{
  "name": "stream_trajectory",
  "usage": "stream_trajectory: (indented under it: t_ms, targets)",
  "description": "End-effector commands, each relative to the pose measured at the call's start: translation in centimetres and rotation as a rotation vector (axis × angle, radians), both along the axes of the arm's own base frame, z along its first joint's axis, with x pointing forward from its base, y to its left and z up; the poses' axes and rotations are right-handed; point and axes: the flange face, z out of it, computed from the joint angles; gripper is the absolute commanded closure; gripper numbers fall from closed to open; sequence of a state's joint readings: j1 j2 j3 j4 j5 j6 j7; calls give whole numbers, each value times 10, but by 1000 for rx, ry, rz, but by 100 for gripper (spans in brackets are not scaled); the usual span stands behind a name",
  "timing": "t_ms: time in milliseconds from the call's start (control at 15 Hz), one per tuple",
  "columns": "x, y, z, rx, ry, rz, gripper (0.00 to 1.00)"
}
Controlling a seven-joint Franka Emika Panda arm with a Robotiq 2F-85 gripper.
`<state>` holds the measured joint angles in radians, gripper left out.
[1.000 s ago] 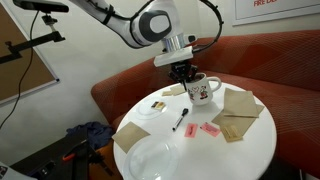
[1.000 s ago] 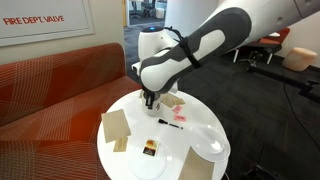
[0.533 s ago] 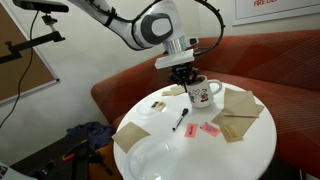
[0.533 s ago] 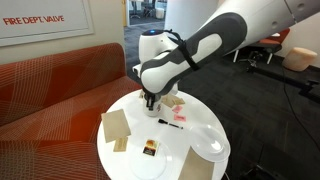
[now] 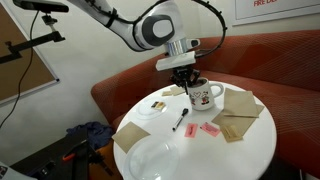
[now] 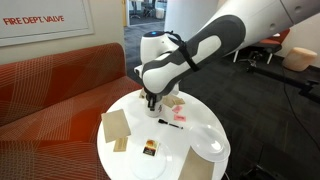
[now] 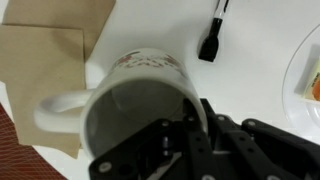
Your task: Move the mug forward, put the marker in the mug then take it out and put it back on the table
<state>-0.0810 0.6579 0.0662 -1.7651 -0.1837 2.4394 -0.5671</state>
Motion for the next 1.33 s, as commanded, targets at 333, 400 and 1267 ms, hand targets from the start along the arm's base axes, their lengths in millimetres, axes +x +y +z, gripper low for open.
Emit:
stream_trajectory:
  t_ms: [333,400,1267]
  targets:
    - [9,-7,24,-22,-14,15,60]
    - [8,-6,27,-30,-19,13,47]
    - [-38,-5,100,-63,-95,-19,0]
